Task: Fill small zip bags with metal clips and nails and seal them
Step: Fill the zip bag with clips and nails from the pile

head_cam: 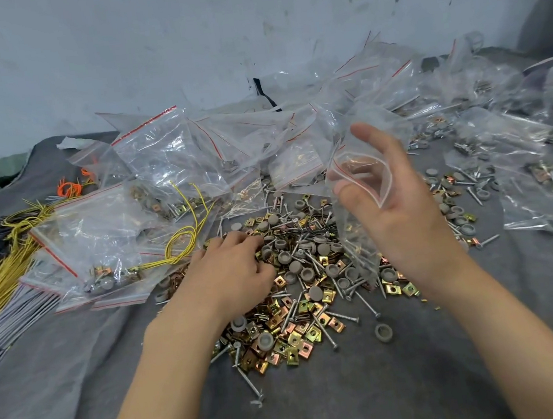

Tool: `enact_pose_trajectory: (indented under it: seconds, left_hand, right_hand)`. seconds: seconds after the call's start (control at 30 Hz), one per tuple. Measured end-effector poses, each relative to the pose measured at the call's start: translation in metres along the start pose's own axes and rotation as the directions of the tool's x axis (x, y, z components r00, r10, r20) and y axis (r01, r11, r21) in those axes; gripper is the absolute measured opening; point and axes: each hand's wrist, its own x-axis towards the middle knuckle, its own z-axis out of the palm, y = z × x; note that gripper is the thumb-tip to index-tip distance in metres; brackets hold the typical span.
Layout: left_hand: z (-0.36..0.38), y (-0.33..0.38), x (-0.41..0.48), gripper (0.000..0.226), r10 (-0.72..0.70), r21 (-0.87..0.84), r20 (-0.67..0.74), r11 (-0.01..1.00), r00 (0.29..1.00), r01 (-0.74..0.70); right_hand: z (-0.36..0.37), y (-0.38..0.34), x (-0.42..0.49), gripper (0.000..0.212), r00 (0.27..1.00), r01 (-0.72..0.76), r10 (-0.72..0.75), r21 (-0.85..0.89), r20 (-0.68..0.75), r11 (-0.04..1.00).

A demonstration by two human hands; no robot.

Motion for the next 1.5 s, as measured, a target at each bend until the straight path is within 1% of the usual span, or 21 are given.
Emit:
enact_pose_trajectory:
  seconds: [0.1, 0.17, 0.23, 0.3, 0.4, 0.47, 0.6, 0.7, 0.8, 0.93, 1.0, 1.1, 1.17, 1.27, 1.5]
  left_hand:
    - [-0.004, 0.0, 0.0, 0.06, -0.005, 0.032, 0.082, 0.999, 0.997, 0.002]
    - [-0.004, 0.002, -0.002, 0.055, -0.023, 0.01, 0.083, 1.0, 0.996, 0.022]
    - [-0.003, 0.006, -0.003, 0.046, -0.053, -0.019, 0.06, 0.998, 0.997, 0.054]
    - [-0.002, 0.008, -0.001, 0.036, -0.056, -0.032, 0.024, 0.998, 0.998, 0.057]
    - [-0.001, 0.003, 0.002, 0.017, -0.012, -0.106, -0.079, 0.994, 0.997, 0.004]
    - [0.001, -0.003, 0.002, 0.015, 0.005, -0.207, -0.11, 0.978, 0.994, -0.028]
    - [0.0, -0.017, 0.0, 0.014, 0.026, -0.464, -0.138, 0.881, 0.99, -0.088]
    - [-0.003, -0.02, -0.002, 0.013, 0.028, -0.545, -0.196, 0.828, 0.98, -0.133]
    - [-0.007, -0.019, -0.003, 0.013, 0.043, -0.63, -0.204, 0.759, 0.978, -0.164]
    - [-0.009, -0.018, -0.005, 0.015, 0.025, -0.73, -0.202, 0.662, 0.979, -0.168]
    - [-0.009, -0.017, -0.005, 0.013, 0.03, -0.74, -0.201, 0.651, 0.979, -0.172]
    - [-0.009, -0.018, -0.004, 0.007, 0.015, -0.728, -0.202, 0.666, 0.979, -0.16]
    - [-0.009, -0.019, -0.005, 0.011, -0.002, -0.716, -0.21, 0.681, 0.978, -0.153]
    - [-0.008, -0.021, -0.005, 0.021, -0.002, -0.657, -0.231, 0.738, 0.973, -0.155]
    - [-0.009, -0.021, -0.007, 0.02, -0.014, -0.634, -0.245, 0.759, 0.969, -0.15]
  right_hand:
    - [-0.001, 0.001, 0.0, 0.056, 1.0, -0.006, 0.006, -0.001, 0.001, 1.0]
    - [-0.001, 0.001, 0.0, 0.056, 1.0, -0.007, 0.007, -0.005, -0.003, 1.0]
    - [-0.001, 0.002, 0.001, 0.057, 1.0, -0.007, 0.007, -0.004, -0.003, 1.0]
    - [0.0, 0.002, 0.001, 0.057, 1.0, -0.008, 0.008, -0.009, 0.002, 1.0]
    - [0.001, 0.001, 0.0, 0.056, 1.0, -0.007, 0.007, -0.021, 0.006, 1.0]
    - [0.001, 0.0, 0.0, 0.056, 1.0, -0.006, 0.006, -0.031, 0.007, 1.0]
    - [0.001, -0.001, -0.001, 0.055, 1.0, -0.012, 0.012, -0.038, -0.001, 0.999]
    - [0.001, -0.002, -0.001, 0.055, 1.0, -0.016, 0.016, -0.049, 0.001, 0.999]
    - [0.002, -0.002, -0.001, 0.055, 1.0, -0.016, 0.016, -0.054, -0.001, 0.998]
    - [0.003, -0.002, -0.002, 0.055, 1.0, -0.018, 0.018, -0.057, 0.0, 0.998]
    - [0.002, -0.002, -0.002, 0.055, 1.0, -0.019, 0.019, -0.061, 0.003, 0.998]
    - [0.002, -0.001, -0.002, 0.054, 1.0, -0.014, 0.014, -0.064, 0.002, 0.998]
    - [0.002, 0.0, -0.002, 0.054, 1.0, -0.014, 0.014, -0.067, 0.004, 0.998]
    - [0.002, 0.001, -0.002, 0.054, 1.0, -0.015, 0.015, -0.066, 0.008, 0.998]
    - [0.001, 0.001, -0.002, 0.054, 1.0, -0.017, 0.017, -0.048, 0.015, 0.999]
